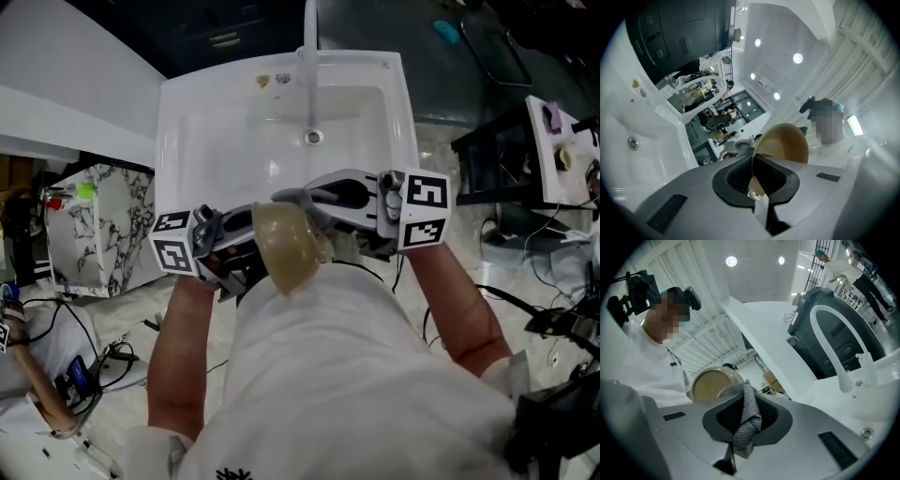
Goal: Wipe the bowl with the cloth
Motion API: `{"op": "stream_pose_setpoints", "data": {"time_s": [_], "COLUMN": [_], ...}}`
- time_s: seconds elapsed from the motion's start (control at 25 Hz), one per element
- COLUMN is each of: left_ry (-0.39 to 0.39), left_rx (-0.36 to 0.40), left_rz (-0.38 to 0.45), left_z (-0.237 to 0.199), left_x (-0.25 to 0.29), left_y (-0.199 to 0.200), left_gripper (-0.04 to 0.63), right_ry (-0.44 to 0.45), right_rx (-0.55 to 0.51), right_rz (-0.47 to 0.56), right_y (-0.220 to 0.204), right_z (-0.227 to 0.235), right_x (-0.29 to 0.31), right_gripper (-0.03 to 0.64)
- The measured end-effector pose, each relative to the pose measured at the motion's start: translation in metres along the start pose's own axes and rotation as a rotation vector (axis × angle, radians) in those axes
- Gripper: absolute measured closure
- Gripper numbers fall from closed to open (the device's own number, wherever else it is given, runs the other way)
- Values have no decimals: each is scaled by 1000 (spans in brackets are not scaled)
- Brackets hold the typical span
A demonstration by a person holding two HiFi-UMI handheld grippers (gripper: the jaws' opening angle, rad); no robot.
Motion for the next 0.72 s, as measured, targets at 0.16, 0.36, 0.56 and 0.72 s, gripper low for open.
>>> {"op": "stream_pose_setpoints", "data": {"time_s": [0.16,0.36,0.56,0.72], "left_ry": [20,44,77,92], "left_rx": [1,-12,-17,-26], "left_rz": [14,86,102,113], "left_z": [-5,-12,-21,-26], "left_x": [-3,-13,-21,-27], "left_y": [3,12,17,17], "left_gripper": [577,577,578,577], "right_ry": [-6,6,63,148], "right_rx": [10,-1,6,16], "right_rz": [-13,-68,-126,-124], "right_y": [-5,-15,-27,-26], "right_z": [2,-1,-13,-27], "right_x": [-2,-2,1,0], "right_gripper": [581,581,581,581]}}
Point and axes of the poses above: the fingertips, and each gripper's own axes: x forward along the fingers, z to its right, y out of its top, the point moved 3 cm from there along -x, backward along the fingers, and after that the axes turned 10 degrees about x, right-handed, at the moved point
